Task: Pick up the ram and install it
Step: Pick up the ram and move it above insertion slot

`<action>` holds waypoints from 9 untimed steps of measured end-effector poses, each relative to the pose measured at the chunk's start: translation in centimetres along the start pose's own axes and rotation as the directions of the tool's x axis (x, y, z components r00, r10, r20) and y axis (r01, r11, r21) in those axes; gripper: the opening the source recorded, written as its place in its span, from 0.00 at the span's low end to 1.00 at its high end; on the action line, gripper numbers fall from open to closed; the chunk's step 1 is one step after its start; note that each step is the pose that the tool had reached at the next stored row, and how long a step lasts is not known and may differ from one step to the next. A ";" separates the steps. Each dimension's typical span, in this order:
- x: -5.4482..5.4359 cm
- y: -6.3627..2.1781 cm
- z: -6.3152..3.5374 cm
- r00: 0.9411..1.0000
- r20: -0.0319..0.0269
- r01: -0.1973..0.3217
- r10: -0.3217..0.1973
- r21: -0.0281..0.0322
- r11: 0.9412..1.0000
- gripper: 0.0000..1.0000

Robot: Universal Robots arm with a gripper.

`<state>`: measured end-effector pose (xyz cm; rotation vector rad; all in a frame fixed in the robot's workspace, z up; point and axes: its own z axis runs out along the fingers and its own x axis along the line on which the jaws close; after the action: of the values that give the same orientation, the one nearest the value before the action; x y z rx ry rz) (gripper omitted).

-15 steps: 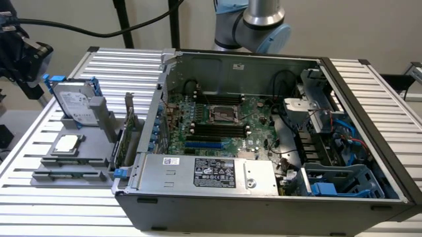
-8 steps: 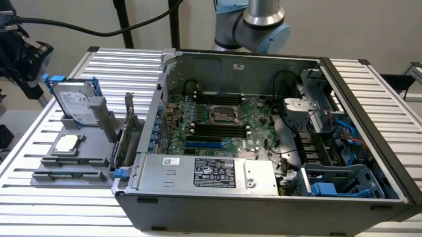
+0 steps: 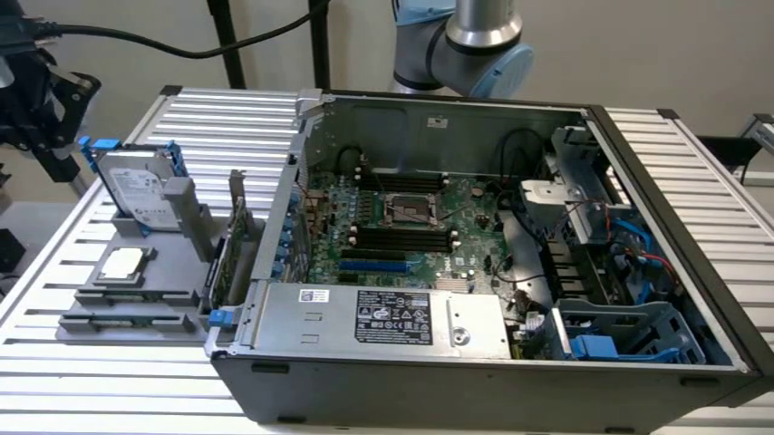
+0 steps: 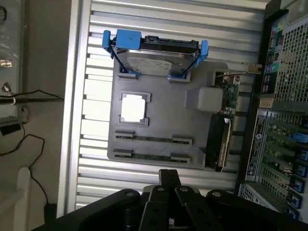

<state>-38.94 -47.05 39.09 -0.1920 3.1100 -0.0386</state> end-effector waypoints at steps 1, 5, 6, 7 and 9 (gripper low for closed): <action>0.0 0.00 0.00 1.000 0.000 0.018 -0.018 0.000 1.000 0.11; 0.0 0.00 0.00 0.996 0.002 0.091 -0.091 -0.001 0.996 0.11; 0.0 0.00 0.00 0.994 0.003 0.109 -0.109 -0.002 0.994 0.11; 0.0 0.00 0.00 0.992 0.003 0.128 -0.128 -0.002 0.992 0.11; 0.0 0.01 0.00 0.987 0.004 0.163 -0.163 -0.002 0.987 0.11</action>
<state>-38.95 -47.05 39.09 -0.4456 3.0819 -0.0372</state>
